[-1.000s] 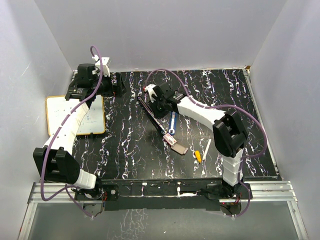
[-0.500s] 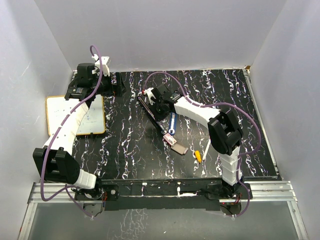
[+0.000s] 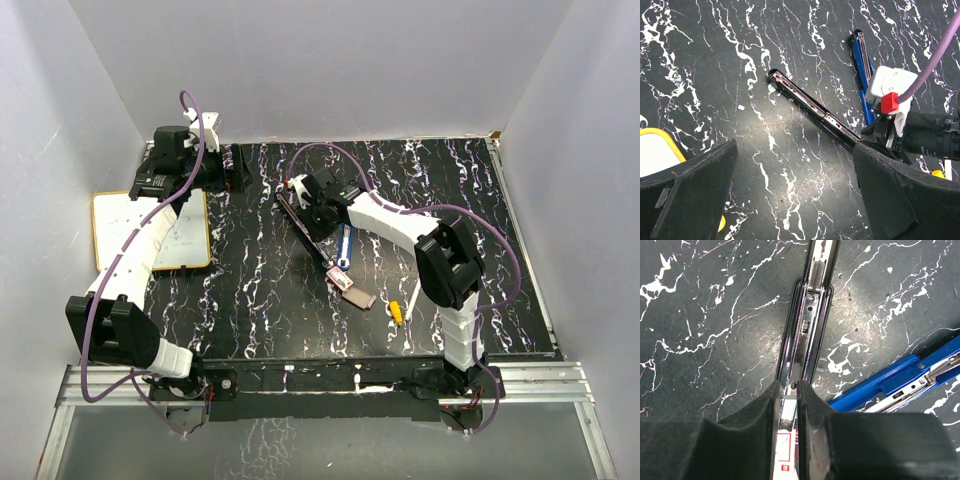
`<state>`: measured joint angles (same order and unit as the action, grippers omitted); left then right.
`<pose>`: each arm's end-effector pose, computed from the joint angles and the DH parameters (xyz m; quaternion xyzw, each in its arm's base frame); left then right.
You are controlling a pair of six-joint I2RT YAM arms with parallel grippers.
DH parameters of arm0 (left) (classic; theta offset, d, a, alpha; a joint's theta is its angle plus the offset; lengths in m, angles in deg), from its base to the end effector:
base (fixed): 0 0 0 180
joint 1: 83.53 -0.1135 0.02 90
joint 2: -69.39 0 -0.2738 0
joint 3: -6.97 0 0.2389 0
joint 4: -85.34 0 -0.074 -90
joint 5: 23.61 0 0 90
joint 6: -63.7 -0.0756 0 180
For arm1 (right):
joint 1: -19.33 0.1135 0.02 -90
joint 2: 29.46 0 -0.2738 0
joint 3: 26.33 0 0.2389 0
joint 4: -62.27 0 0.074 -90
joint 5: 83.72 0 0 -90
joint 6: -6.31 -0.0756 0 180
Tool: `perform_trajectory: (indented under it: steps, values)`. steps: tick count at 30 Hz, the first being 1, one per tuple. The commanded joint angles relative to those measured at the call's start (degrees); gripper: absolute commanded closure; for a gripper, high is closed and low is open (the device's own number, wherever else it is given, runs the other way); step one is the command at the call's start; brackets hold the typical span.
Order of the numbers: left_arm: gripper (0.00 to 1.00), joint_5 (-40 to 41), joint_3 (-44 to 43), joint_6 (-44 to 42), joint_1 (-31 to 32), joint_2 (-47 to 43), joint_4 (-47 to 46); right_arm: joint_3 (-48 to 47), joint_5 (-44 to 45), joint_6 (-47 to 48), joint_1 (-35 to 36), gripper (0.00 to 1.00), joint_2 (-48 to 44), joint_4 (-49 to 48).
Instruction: Load the staples into the stapler
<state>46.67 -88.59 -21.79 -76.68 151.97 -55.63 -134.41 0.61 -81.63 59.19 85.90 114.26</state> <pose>0.3423 -0.0668 0.3749 0.1077 0.8337 -0.1962 0.5048 0.3410 0.2945 0.2024 -0.3567 0.8947 0.1308 0.2349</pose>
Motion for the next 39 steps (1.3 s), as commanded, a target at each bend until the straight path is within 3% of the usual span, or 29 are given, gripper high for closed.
perform_trajectory:
  steps: [1,39]
  values:
    - [0.03,-0.9,-2.4,0.0,-0.4,-2.9,0.5,-3.1,1.5,-1.6,0.0,0.91,0.7,-0.8]
    - [0.03,-1.1,-1.5,-0.3,-0.6,-3.9,0.3,-3.9,2.8,-2.8,1.3,0.91,-0.7,-0.5]
